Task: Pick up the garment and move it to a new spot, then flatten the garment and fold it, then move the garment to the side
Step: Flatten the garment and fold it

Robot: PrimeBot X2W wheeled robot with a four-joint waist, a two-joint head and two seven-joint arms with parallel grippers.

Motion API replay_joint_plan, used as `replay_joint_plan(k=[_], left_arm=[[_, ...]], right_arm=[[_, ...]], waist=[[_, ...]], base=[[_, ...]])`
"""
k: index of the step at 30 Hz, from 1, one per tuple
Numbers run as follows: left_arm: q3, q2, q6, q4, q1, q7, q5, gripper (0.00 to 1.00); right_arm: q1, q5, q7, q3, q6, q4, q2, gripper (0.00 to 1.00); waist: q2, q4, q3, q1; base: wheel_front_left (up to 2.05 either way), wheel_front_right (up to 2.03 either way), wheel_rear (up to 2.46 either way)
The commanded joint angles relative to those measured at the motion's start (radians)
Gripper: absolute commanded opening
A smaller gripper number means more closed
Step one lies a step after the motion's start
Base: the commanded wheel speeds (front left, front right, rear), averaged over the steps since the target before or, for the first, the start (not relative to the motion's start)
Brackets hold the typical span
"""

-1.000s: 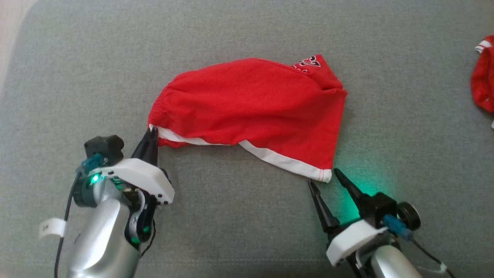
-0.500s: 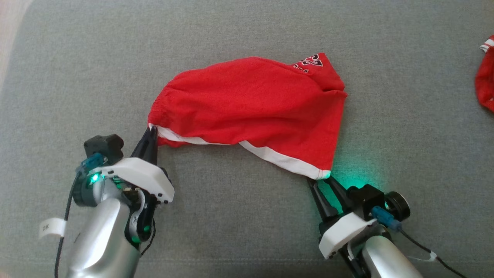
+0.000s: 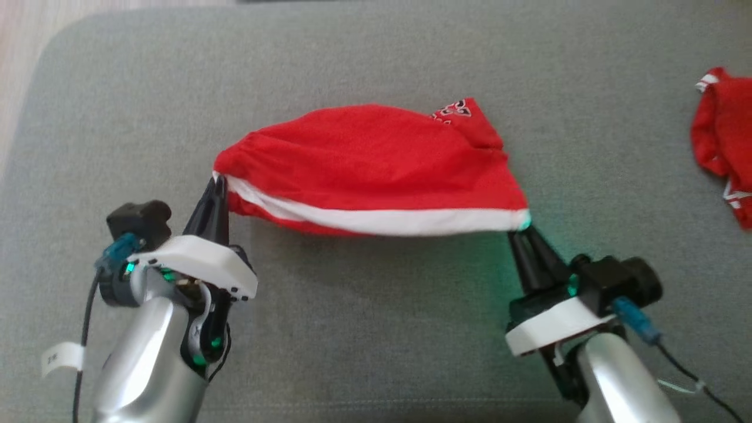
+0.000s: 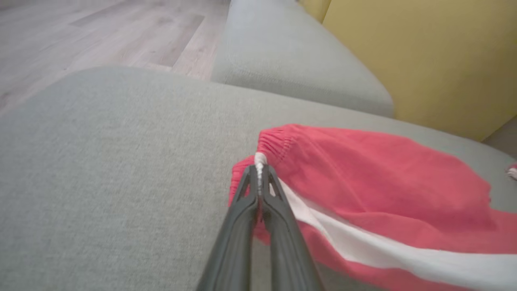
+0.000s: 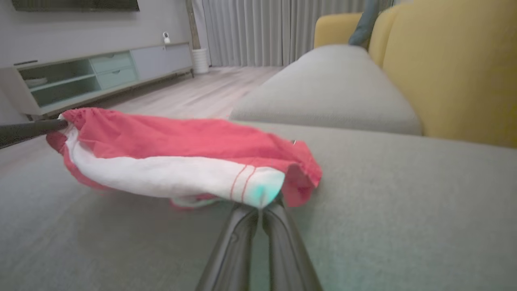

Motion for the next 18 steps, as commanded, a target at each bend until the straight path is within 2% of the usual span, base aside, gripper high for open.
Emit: replay_joint_plan(k=[1,9,11,18], left_arm=[[0.046,0.027,0.0,-0.047,-0.013,-0.015,-0.008,0.0],[0.061,0.027,-0.009,-0.242,0.029,-0.046,-0.037,0.0],[0.064,0.037,-0.002,-0.349,0.046,-0.038,-0.039,0.0],[0.073,0.073,0.014,-0.606,0.034,0.022,-0.038,0.0]], right_arm=[[0.006,-0.008,-0.011,0.009,0.007,-0.05,-0.002,0.0],[0.035,-0.053,0.0,-0.103,0.007,-0.266,-0.002,0.0],[0.04,-0.06,0.021,-0.144,0.007,-0.36,-0.002,0.0],[0.015,-0.091,0.095,-0.199,0.007,-0.556,-0.008,0.0]], waist=[[0.0,-0.008,-0.019,0.0],[0.0,-0.024,-0.102,0.0],[0.0,-0.029,-0.132,0.0],[0.0,-0.04,-0.177,0.0]], base=[[0.0,0.0,0.0],[0.0,0.0,0.0],[0.0,0.0,0.0],[0.0,0.0,0.0]])
